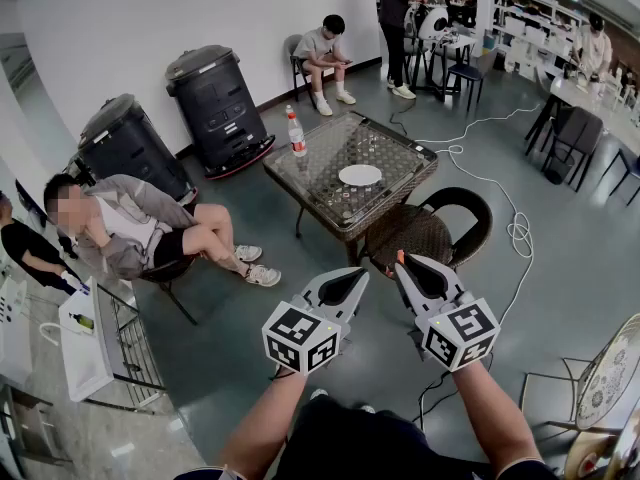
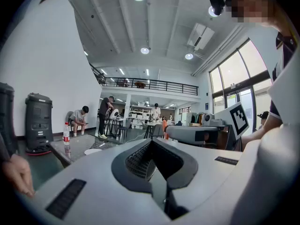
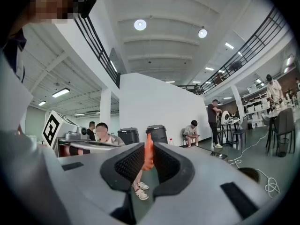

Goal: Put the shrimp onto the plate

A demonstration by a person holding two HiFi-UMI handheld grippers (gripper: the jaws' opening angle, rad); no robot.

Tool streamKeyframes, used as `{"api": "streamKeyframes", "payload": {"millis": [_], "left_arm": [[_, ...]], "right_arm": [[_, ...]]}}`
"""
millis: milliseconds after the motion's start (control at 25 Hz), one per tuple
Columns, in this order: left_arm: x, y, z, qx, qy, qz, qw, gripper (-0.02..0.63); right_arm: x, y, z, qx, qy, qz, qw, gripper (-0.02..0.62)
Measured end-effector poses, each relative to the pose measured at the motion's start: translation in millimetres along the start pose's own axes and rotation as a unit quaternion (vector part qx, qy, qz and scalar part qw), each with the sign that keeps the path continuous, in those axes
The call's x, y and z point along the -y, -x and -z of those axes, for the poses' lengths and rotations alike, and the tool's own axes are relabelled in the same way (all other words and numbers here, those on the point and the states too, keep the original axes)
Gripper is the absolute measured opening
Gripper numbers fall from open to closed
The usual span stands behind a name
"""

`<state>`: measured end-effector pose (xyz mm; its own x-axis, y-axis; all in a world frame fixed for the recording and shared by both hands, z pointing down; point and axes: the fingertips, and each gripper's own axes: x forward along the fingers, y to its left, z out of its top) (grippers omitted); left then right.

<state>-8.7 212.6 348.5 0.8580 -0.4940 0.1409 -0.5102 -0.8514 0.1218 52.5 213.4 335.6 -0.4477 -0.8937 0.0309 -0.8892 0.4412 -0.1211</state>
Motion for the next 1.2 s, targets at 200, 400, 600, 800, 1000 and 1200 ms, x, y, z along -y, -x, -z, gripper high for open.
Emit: {"api": "streamKeyframes", "payload": {"millis": [200,400,600,800,1000,1200], "left_arm": [[-5,-1,1,-0.002,0.001,0.002,1.0000,0.009],[-5,-1,3,-0.004,0.003,0.003,1.0000,0.009],[-8,0,6,-0.006,0.008,-0.002,0.9999,0.009],[-21,-2,14,-0.014,0.016,-0.008,0.9998,0.009],[-46,-10,19,-0.015,0.020,-0.009,0.9997,0.009],[-82,-29,23,-0.018,0.033,-0.005,0.9993,0.009]], "right_arm": [[0,-5,-1,0.005,-0.008,-0.003,1.000,0.066],[0,-5,0,0.004,-0.010,-0.005,1.000,0.066],[2,-8,3,-0.001,-0.012,-0.008,1.000,0.066],[5,-20,12,-0.010,-0.019,-0.012,1.000,0.066],[12,-45,22,-0.018,-0.023,-0.014,0.999,0.066],[29,-80,27,-0.030,-0.024,-0.010,0.999,0.066]]}}
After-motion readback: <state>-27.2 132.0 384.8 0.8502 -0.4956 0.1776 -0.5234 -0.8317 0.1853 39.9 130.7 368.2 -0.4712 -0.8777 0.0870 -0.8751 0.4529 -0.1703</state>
